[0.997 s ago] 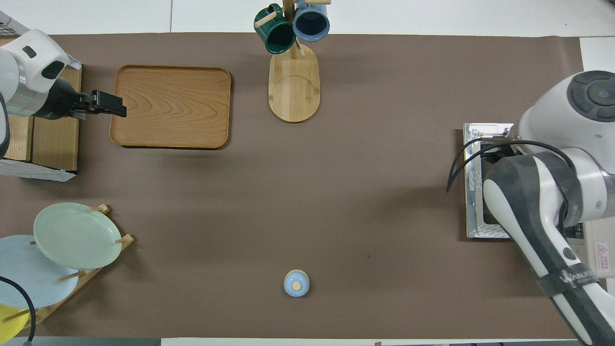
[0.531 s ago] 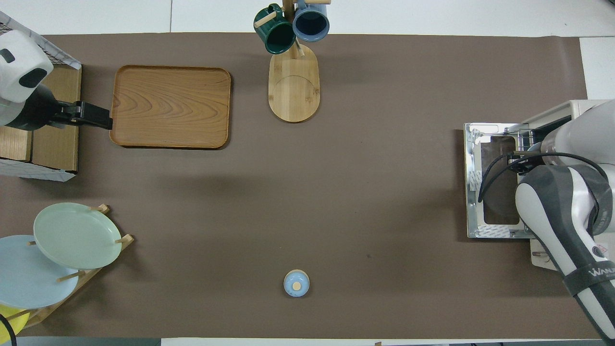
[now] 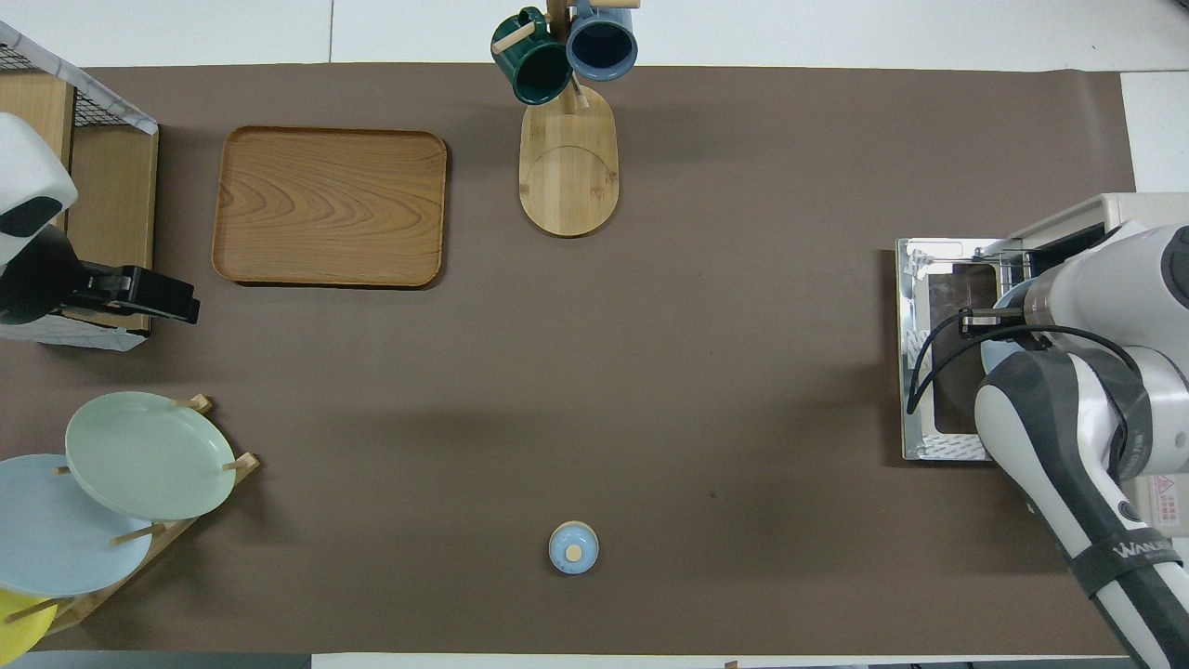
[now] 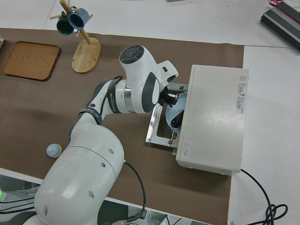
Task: Put eggplant into oven
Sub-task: 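Withdraw the right gripper out of the oven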
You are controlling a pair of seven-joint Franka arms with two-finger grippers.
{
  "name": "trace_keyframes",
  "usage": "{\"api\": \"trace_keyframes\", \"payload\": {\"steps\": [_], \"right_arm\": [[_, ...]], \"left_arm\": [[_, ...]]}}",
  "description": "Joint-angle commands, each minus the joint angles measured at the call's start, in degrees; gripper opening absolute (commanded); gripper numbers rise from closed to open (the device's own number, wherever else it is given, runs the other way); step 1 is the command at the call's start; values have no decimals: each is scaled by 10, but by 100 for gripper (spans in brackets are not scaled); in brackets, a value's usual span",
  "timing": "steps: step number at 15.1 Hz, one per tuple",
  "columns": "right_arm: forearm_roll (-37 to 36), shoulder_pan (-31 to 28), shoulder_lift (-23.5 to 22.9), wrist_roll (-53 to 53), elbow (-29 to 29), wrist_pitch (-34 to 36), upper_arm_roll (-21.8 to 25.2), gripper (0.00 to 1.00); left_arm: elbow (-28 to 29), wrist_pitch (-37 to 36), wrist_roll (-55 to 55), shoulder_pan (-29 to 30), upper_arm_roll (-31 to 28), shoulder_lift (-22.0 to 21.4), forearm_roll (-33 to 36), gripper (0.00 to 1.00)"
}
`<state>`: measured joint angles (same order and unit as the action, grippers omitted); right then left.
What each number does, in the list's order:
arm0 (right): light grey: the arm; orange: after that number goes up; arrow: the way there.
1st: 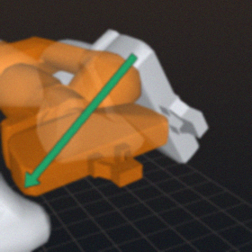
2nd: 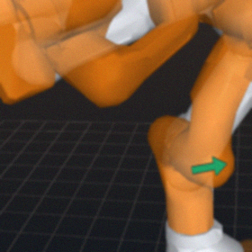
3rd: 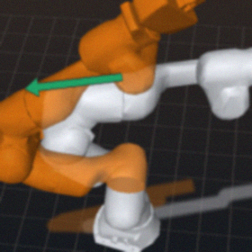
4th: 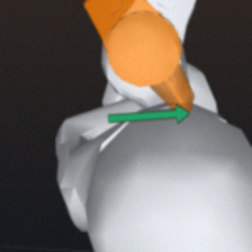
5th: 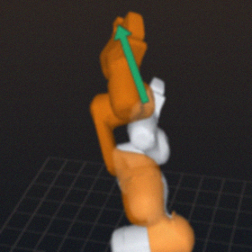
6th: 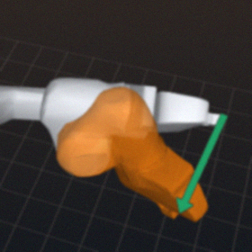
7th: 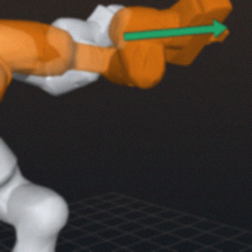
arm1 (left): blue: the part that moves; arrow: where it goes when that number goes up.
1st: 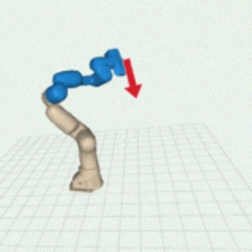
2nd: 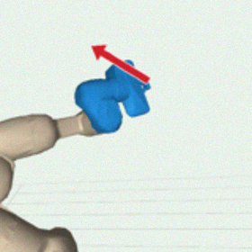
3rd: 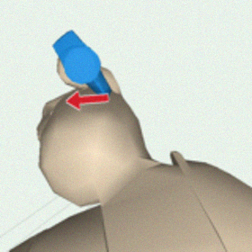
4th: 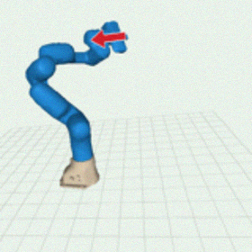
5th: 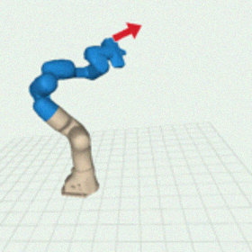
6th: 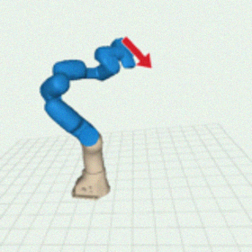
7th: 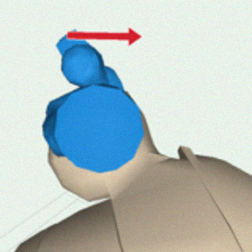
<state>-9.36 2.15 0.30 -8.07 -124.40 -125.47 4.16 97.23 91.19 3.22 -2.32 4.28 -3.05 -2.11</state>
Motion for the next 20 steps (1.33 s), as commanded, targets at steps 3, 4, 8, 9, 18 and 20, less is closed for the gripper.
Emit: {"api": "trace_keyframes", "payload": {"steps": [3,4,8,9,18,20], "right_arm": [[61,53,-27,-61,-2,-71,-3,30],[61,55,-41,-77,-8,-102,-2,24],[61,52,-96,-82,-13,-141,-2,21],[60,51,-107,-81,-19,-151,-1,21],[-96,43,-117,-74,27,-47,1,8],[-115,43,-116,-64,48,-10,1,8]], "left_arm": [[35,14,5,-5,-4,-20,16,100],[32,18,3,-6,-5,-19,16,100],[-40,-27,1,-6,-6,16,18,100],[-61,-37,1,-6,-5,23,24,100],[-46,-34,3,9,12,16,26,100],[-46,-33,2,9,12,16,26,100]]}}
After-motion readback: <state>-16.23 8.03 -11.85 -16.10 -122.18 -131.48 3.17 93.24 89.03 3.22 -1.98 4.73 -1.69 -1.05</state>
